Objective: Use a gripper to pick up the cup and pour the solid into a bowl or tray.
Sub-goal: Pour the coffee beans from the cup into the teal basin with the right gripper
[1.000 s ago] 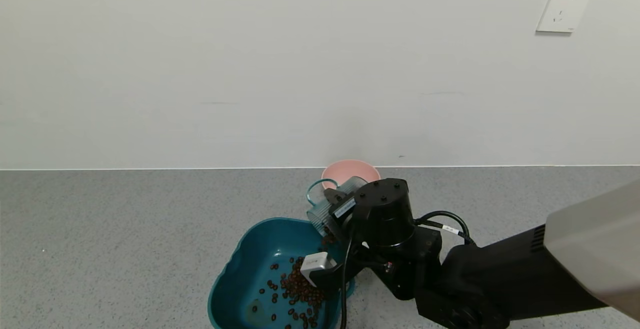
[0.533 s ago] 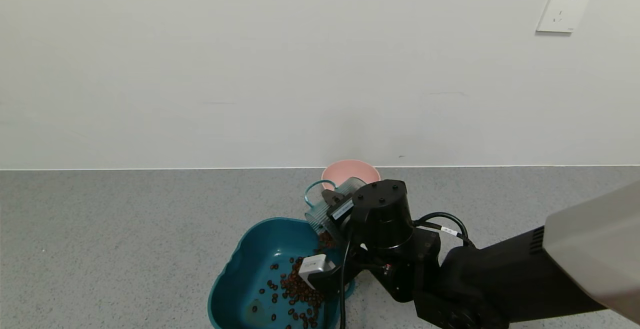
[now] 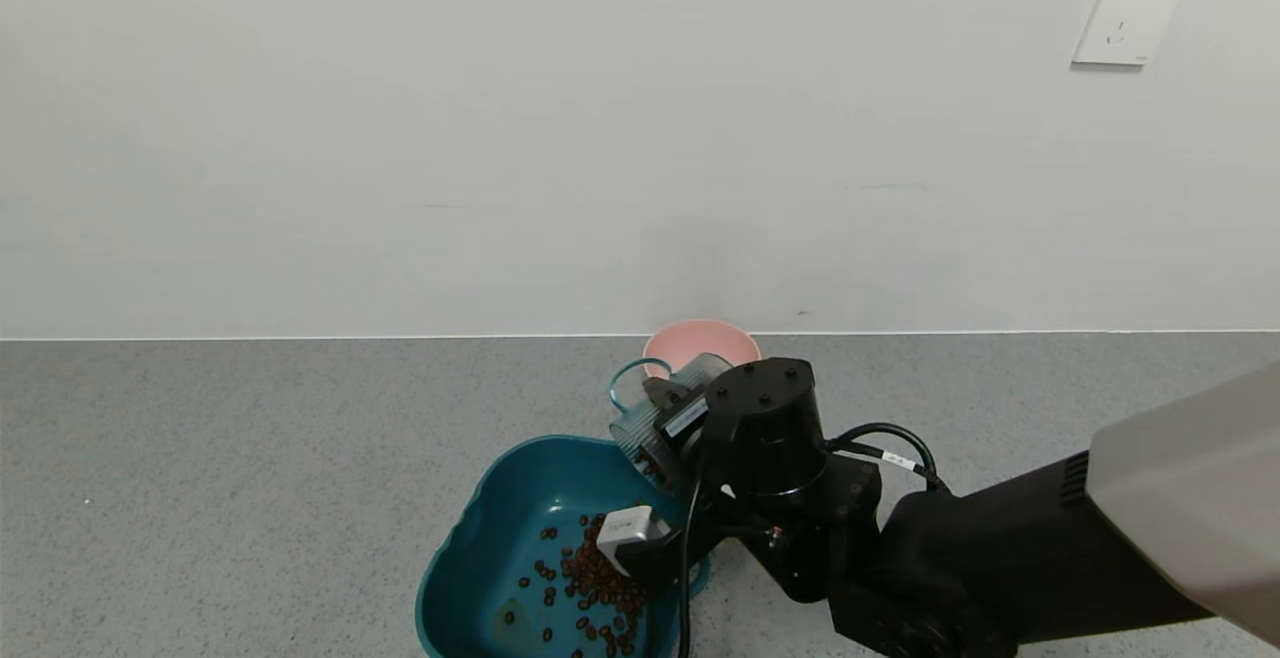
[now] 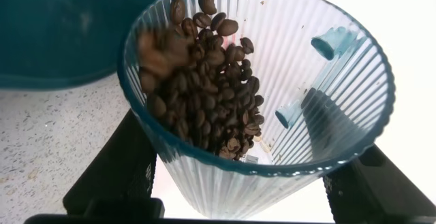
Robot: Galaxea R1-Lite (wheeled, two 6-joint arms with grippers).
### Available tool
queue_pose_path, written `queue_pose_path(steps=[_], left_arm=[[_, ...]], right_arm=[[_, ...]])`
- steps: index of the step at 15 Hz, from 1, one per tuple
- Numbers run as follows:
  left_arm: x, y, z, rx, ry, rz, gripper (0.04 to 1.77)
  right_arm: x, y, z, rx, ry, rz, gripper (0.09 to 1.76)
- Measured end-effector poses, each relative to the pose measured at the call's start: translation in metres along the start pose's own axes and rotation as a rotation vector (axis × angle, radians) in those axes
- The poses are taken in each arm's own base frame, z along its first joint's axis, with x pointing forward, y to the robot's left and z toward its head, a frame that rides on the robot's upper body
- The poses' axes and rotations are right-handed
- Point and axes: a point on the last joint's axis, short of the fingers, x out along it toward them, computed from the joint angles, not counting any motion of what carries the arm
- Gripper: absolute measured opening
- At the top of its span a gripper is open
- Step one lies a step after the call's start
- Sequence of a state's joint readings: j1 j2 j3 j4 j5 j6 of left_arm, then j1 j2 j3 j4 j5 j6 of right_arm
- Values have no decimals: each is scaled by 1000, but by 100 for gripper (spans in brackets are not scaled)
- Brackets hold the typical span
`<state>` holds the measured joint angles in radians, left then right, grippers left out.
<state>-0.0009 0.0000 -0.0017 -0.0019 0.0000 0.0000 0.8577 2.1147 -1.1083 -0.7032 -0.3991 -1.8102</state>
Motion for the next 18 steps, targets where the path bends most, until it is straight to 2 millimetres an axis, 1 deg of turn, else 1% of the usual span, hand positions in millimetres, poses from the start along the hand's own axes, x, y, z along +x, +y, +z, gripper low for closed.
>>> queue_pose_path(steps=[5, 9, 15, 18], left_arm=[[0, 0, 0, 0, 0, 0, 175], [0, 0, 0, 0, 0, 0, 175], [0, 0, 0, 0, 0, 0, 175], [0, 0, 0, 0, 0, 0, 175]], right_arm=[[-2, -1, -2, 37, 1, -1, 137], [-8, -4, -4, 106, -2, -4, 137], [-17, -12, -8, 318, -4, -27, 137], [-21, -17, -6, 457, -15, -44, 137]])
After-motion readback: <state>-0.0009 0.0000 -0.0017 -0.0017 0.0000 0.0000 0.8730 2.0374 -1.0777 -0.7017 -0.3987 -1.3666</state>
